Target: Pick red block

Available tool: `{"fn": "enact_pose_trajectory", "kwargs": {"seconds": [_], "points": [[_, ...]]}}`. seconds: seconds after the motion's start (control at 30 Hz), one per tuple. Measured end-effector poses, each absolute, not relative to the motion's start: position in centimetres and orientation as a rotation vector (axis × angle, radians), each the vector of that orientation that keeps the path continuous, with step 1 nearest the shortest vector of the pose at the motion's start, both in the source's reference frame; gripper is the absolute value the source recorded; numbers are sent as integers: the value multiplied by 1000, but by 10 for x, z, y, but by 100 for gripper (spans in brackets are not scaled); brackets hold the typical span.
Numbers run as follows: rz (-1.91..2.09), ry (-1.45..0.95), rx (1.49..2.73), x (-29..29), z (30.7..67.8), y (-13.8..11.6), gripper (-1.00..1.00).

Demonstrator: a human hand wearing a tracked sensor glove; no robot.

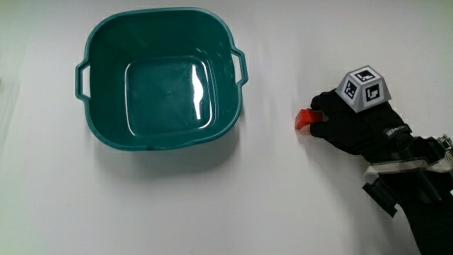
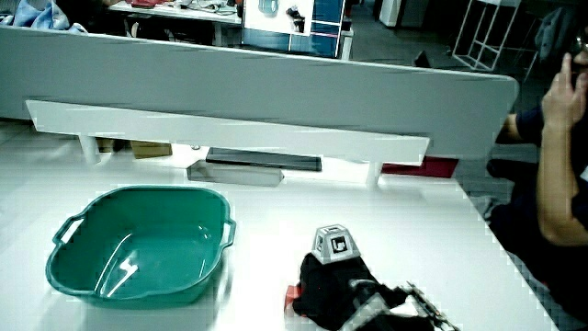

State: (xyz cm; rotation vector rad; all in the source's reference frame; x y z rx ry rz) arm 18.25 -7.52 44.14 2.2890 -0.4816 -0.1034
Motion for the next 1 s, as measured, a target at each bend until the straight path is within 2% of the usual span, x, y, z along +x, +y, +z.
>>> {"fn": "enact_pose_trajectory", "kwargs": {"seconds": [0.13,0.3,1.0], "points": [[-94,-498,2299,181,438,-75,100],[-103,-507,2302,182,435,-77,100],[-97,-595,2418,159,369,-88,100]]}}
